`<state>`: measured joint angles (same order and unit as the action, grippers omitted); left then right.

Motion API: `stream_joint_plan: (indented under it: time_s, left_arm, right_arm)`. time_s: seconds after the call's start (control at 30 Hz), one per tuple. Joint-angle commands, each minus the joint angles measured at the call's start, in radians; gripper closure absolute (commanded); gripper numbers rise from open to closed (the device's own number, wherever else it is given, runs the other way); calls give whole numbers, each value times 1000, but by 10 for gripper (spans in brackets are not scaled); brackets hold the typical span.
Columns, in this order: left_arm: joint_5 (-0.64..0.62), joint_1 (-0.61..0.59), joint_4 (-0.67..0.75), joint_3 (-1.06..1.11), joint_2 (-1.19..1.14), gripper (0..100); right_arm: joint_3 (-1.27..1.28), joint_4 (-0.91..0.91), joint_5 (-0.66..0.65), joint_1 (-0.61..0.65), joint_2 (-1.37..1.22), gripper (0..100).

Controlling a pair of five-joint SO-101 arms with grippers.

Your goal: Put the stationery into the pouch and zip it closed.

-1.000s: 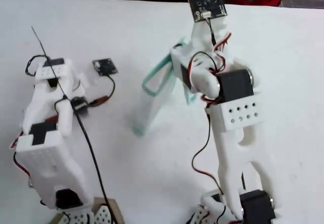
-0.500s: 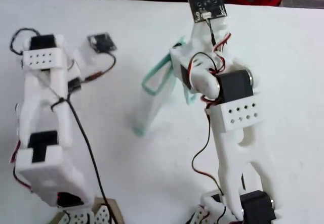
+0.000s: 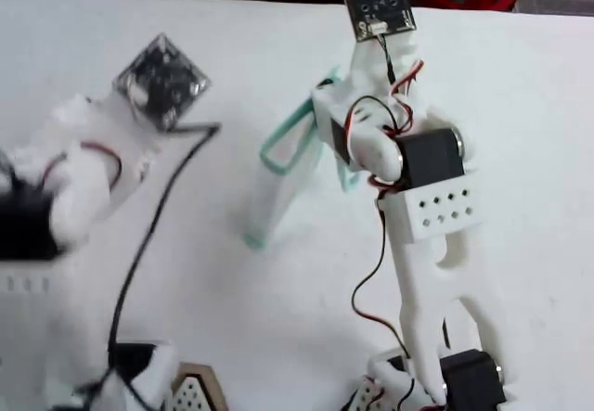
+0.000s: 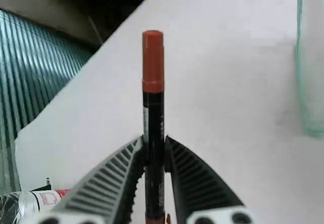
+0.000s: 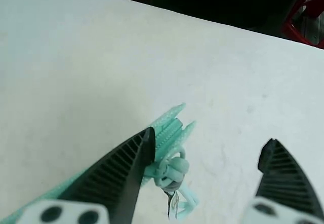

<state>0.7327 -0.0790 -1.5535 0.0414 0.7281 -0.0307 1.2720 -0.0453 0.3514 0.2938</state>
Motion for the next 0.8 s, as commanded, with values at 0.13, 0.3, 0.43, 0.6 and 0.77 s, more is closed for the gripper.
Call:
stream_joint_plan:
  time_s: [0.13,0.3,0.43,0.6,0.77]
  left_arm:
    - [-494,163,500,381,506,976]
    - [-824,328,764,505,572,975]
    - [-973,473,896,565,556,941]
    - [-976,559,1019,566,453,940]
    - [-979,567,1131,566,286,954]
  right_arm:
    - [28,1,3,-7,-16,669]
    - [28,2,3,-7,-16,669]
    - [29,2,3,-8,-16,669]
    - [29,1,3,-8,-18,669]
    - [29,1,3,-8,-18,669]
